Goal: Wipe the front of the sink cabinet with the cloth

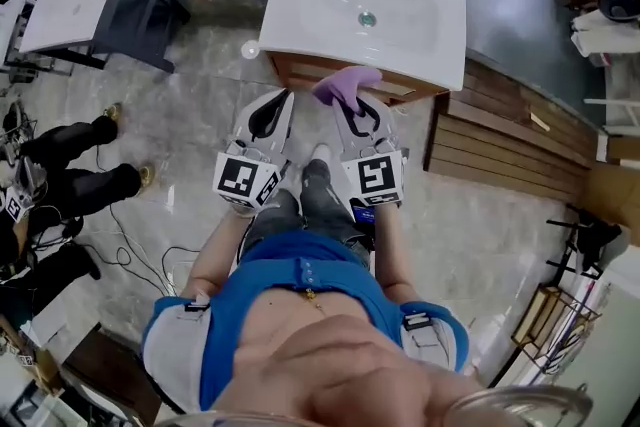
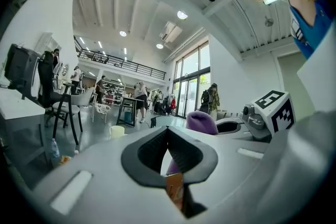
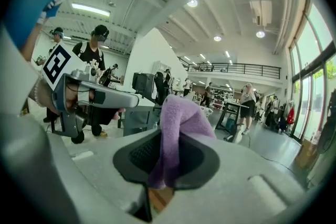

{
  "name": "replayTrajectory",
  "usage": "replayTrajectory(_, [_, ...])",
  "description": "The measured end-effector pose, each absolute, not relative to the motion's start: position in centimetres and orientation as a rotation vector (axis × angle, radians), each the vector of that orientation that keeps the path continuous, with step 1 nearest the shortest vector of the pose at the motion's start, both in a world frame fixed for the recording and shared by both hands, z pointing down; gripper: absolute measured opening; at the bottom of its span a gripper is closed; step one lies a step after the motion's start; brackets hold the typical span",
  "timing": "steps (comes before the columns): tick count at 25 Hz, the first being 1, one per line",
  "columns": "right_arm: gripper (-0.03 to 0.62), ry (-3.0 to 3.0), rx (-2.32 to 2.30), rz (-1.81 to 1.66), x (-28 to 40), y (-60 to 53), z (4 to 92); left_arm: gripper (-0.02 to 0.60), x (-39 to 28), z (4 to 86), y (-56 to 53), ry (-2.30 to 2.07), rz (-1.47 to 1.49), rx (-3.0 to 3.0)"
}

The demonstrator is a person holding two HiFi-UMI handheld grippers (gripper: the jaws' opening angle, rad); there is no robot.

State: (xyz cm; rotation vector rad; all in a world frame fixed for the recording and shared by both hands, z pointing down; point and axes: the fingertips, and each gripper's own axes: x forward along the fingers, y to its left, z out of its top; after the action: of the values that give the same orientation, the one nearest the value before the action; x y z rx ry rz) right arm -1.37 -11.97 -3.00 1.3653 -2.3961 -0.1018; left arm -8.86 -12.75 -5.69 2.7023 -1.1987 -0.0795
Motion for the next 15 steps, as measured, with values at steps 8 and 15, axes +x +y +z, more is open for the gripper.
replayTrajectory(8, [0.063, -2.395, 1.342, -0.102, -0.4, -16.3, 5.4, -0.004, -8.9, 3.4, -17.7, -1.228, -0.032, 2.699])
replayTrajectory(15, [0.063, -2.574, 1.301, -0.098, 0.0, -17.7, 14.0, -0.003, -9.2, 14.9, -20.3, -1.297, -0.070, 2.670])
